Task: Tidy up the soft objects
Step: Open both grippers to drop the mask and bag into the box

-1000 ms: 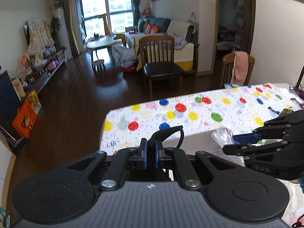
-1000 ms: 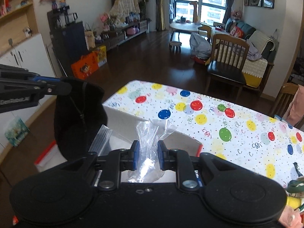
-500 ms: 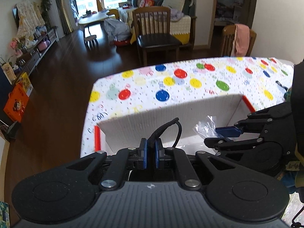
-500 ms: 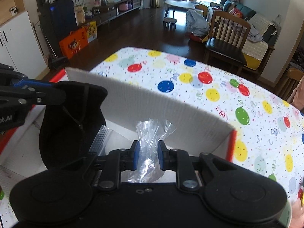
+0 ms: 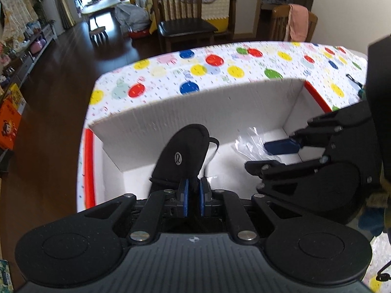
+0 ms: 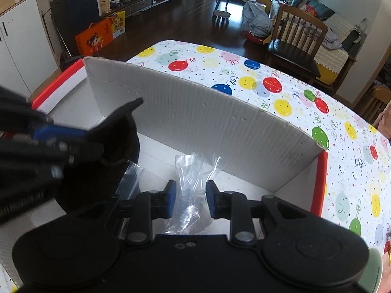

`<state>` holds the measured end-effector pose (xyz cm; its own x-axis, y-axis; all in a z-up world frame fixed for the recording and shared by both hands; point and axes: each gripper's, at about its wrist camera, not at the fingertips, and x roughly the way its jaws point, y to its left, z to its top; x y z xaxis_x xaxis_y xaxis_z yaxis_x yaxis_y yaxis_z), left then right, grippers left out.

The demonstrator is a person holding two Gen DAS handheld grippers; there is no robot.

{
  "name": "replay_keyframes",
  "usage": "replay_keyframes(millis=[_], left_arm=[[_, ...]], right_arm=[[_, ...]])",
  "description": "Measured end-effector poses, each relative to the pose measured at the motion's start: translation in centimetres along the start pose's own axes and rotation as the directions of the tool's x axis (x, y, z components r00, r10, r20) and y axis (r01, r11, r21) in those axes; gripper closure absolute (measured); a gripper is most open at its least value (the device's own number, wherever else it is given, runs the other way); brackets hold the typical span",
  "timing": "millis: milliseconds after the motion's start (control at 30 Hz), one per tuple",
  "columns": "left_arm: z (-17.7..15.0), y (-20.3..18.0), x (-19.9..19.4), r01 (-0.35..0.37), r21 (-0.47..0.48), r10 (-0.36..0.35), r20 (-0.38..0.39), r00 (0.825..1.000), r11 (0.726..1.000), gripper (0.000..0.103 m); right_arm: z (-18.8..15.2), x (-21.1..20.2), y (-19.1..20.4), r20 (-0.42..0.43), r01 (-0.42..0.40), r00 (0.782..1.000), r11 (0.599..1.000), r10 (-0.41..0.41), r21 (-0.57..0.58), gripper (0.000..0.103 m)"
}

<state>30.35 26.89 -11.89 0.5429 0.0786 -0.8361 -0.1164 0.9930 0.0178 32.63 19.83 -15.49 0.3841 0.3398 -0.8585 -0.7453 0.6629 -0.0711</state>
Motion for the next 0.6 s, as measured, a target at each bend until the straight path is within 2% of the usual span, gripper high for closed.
replay_keyframes(millis=[167,233,433,600], left_arm=[[-0.4,-0.5,0.7,0.031,0.013,-0.031,-0.040,0.999,0.999,0.093],[-0.6,-0.6,0.8,0.034,0.020,-0.033,-0.046,0.998,0.999,0.092],[-0.9,-0.5,0.6,0.049,0.015,-0.048,-0.048,0.998,0.999,0.091],[-1.1,-0.3,0.3,0.063,0.003,-0.063,-0.052,0.997,0.998,0.086]], right_arm=[[0.0,0.1,-0.6,-0.026,-0.026,0.999,0.999,0.027,0.025,0.057],[-0.1,-0.2,-0.6,-0.022,-0.026,0.999,0.999,0.026,0.022,0.054],[-0.1,-1.2,-0.9,-0.006,-0.048,0.999,0.999,0.048,0.026,0.049],[-0.4,-2.6,-0.8,0.011,-0.047,0.999,0.999,0.047,0.021,0.048]])
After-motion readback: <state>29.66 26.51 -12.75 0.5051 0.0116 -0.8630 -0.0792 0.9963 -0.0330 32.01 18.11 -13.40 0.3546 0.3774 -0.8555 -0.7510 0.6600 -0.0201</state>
